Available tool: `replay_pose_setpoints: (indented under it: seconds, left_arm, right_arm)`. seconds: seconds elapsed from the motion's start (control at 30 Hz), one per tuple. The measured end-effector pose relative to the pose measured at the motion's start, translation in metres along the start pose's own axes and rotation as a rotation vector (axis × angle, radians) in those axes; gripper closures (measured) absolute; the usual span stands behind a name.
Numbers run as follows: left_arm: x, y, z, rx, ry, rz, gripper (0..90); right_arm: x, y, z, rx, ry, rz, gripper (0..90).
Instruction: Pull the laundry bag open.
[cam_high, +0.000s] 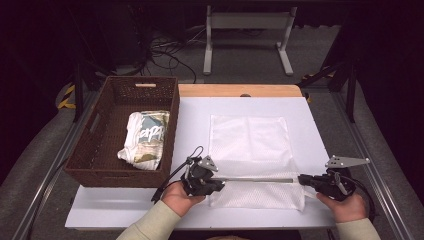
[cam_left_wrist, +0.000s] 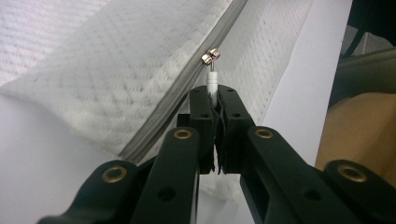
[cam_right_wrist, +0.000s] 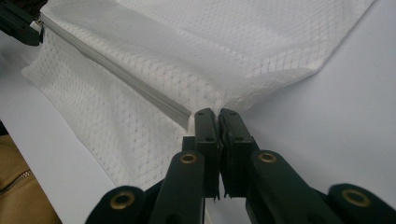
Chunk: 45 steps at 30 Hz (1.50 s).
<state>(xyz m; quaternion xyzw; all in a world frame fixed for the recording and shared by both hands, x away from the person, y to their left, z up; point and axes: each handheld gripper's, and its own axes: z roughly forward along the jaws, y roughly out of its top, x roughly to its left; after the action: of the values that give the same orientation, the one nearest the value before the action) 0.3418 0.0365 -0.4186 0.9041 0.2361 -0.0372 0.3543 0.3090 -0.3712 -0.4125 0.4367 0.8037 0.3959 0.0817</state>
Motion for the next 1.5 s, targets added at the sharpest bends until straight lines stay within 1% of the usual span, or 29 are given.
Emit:
replay_pose_setpoints:
  seconds: [0.03, 0.07, 0.23, 0.3, 0.5, 0.6, 0.7, 0.73, 0.8, 0.9, 0.93, 1.1, 1.13, 1.17, 1.27, 1.33, 1.43, 1.5]
  left_arm:
    - [0.000, -0.001, -0.001, 0.001, 0.010, -0.002, 86.9]
    - [0.001, -0.003, -0.003, -0.004, 0.004, -0.006, 87.0]
    - [0.002, -0.007, -0.009, -0.002, 0.019, -0.006, 87.0]
    - [0.002, -0.008, -0.010, -0.003, 0.013, -0.013, 87.0]
    - [0.002, -0.014, -0.014, 0.004, 0.031, -0.010, 86.9]
    - [0.002, -0.018, -0.017, 0.008, 0.038, -0.020, 87.0]
    - [0.004, -0.023, -0.020, 0.002, 0.042, -0.022, 87.0]
    - [0.004, -0.024, -0.021, -0.001, 0.050, -0.023, 86.9]
    - [0.006, -0.027, -0.023, -0.001, 0.053, -0.032, 87.0]
    - [0.007, -0.030, -0.024, 0.008, 0.059, -0.035, 87.0]
    - [0.007, -0.031, -0.024, 0.008, 0.056, -0.043, 87.0]
    - [0.010, -0.036, -0.026, 0.018, 0.053, -0.039, 87.0]
    - [0.010, -0.037, -0.027, 0.018, 0.048, -0.049, 87.0]
    - [0.010, -0.037, -0.027, 0.018, 0.048, -0.045, 87.0]
    - [0.011, -0.039, -0.028, 0.020, 0.050, -0.050, 87.0]
    - [0.012, -0.040, -0.029, 0.021, 0.060, -0.052, 87.0]
    - [0.015, -0.042, -0.029, 0.021, 0.056, -0.060, 87.1]
    - [0.015, -0.042, -0.029, 0.023, 0.061, -0.060, 87.1]
  right_arm:
    - [0.000, 0.000, 0.000, 0.001, -0.001, -0.001, 86.5]
    - [0.000, 0.000, 0.000, 0.001, -0.001, 0.000, 86.5]
    - [0.000, 0.000, 0.000, 0.001, -0.002, 0.000, 86.5]
    - [0.000, 0.000, 0.000, 0.001, -0.003, 0.000, 86.6]
    - [-0.001, -0.001, 0.000, 0.001, -0.005, -0.003, 86.6]
    - [-0.001, -0.001, 0.000, 0.003, -0.006, -0.003, 86.6]
    - [-0.001, -0.001, 0.001, 0.003, -0.005, -0.004, 86.5]
    - [-0.001, -0.001, 0.001, 0.005, -0.005, 0.001, 86.6]
    - [0.000, -0.001, 0.001, 0.006, -0.004, 0.000, 86.6]
    - [0.000, -0.001, 0.001, 0.008, -0.003, -0.003, 86.6]
    - [0.000, -0.001, 0.001, 0.009, -0.004, -0.003, 86.5]
    - [0.000, -0.001, 0.001, 0.010, -0.005, -0.003, 86.6]
    - [0.000, -0.001, 0.001, 0.011, -0.005, -0.003, 86.6]
    - [0.000, -0.001, 0.001, 0.010, -0.004, -0.003, 86.6]
    - [0.000, -0.001, 0.002, 0.010, -0.002, -0.007, 86.6]
    - [0.000, -0.001, 0.002, 0.014, -0.003, -0.007, 86.7]
    - [0.000, -0.001, 0.003, 0.017, 0.003, -0.005, 86.8]
    - [0.001, -0.001, 0.004, 0.021, 0.004, -0.006, 86.8]
